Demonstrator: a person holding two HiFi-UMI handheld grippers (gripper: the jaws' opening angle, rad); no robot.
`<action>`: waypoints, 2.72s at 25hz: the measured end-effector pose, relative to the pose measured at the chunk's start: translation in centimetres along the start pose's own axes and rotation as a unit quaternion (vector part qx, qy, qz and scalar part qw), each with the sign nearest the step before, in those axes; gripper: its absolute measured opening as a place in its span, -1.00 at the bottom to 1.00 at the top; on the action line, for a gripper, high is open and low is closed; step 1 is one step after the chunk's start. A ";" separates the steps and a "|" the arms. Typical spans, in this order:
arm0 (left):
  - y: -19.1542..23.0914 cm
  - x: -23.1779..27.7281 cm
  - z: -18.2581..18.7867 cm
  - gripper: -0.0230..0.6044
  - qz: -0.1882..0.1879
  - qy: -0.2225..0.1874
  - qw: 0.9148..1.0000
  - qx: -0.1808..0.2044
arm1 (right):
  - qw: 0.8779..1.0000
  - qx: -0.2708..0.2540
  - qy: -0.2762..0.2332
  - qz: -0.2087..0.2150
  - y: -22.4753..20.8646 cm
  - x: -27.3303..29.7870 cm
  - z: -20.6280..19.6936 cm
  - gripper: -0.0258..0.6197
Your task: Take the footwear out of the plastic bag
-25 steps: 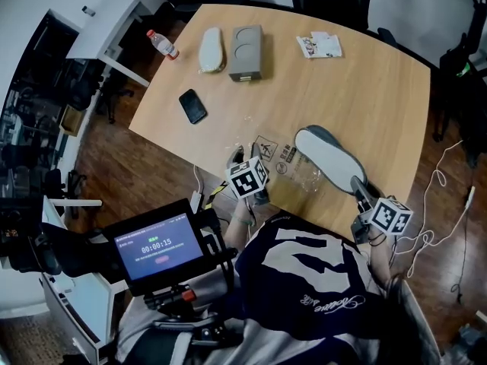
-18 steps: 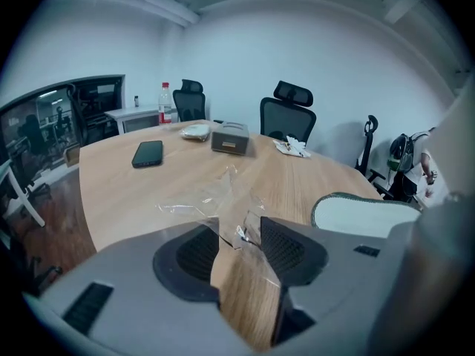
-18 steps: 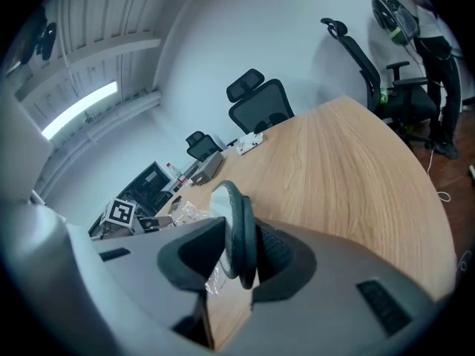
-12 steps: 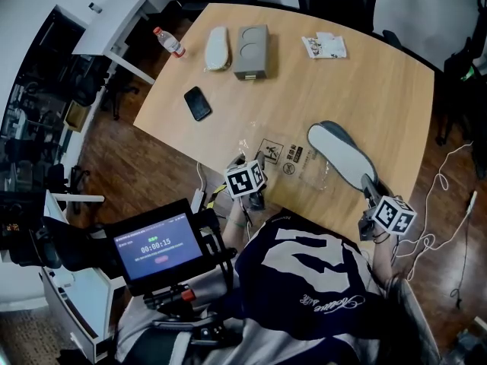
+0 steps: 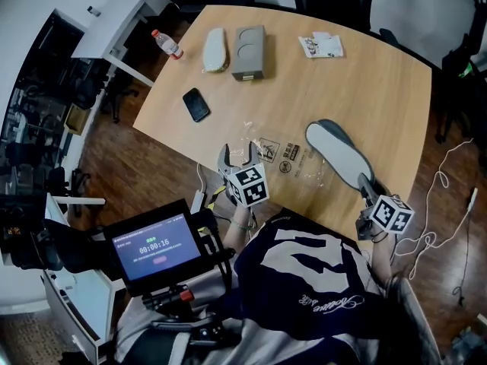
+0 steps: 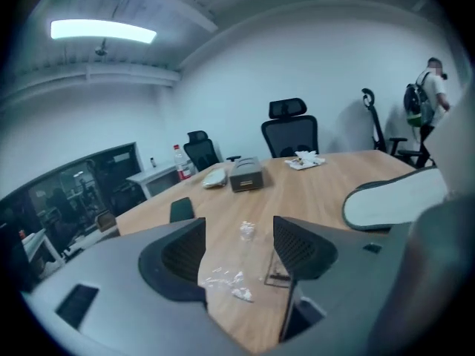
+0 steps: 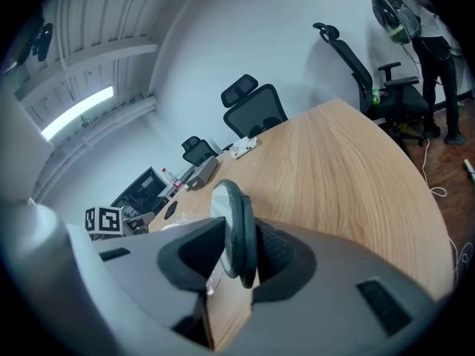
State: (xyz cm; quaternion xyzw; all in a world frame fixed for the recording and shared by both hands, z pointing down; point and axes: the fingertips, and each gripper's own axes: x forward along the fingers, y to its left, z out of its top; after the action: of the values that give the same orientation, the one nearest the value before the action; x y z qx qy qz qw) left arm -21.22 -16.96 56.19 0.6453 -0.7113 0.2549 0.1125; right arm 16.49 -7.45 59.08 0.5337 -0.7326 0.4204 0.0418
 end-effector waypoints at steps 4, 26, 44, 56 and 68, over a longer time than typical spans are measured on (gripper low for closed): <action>-6.4 -0.3 1.9 -0.04 -0.113 -0.004 0.994 0.008 | 1.000 0.009 -0.012 0.018 0.9 0.1 0.5 -0.59; -18.3 -4.7 4.7 -0.05 -0.277 -0.008 0.960 -0.037 | 0.986 -0.133 -0.003 -0.097 -0.7 -3.1 2.5 -0.02; -20.6 -14.8 2.5 -0.54 -0.303 -0.009 0.950 -0.071 | 0.982 -0.187 0.013 0.035 5.7 -3.7 -0.1 -0.60; -15.0 -20.1 -0.2 -0.92 -0.324 -0.026 0.943 -0.072 | 0.986 -0.163 -0.011 0.040 13.5 -5.9 -5.0 -0.60; -11.4 -25.3 -4.5 -0.92 -0.376 -0.020 0.922 -0.087 | 0.989 -0.146 -0.032 -0.015 17.2 -10.8 -12.1 -0.95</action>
State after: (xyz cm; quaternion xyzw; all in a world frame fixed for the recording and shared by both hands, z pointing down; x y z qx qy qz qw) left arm -7.28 6.65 50.05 0.8581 -0.4375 0.1183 0.2412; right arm 2.33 9.90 51.53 0.5457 -0.7792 0.2910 0.1018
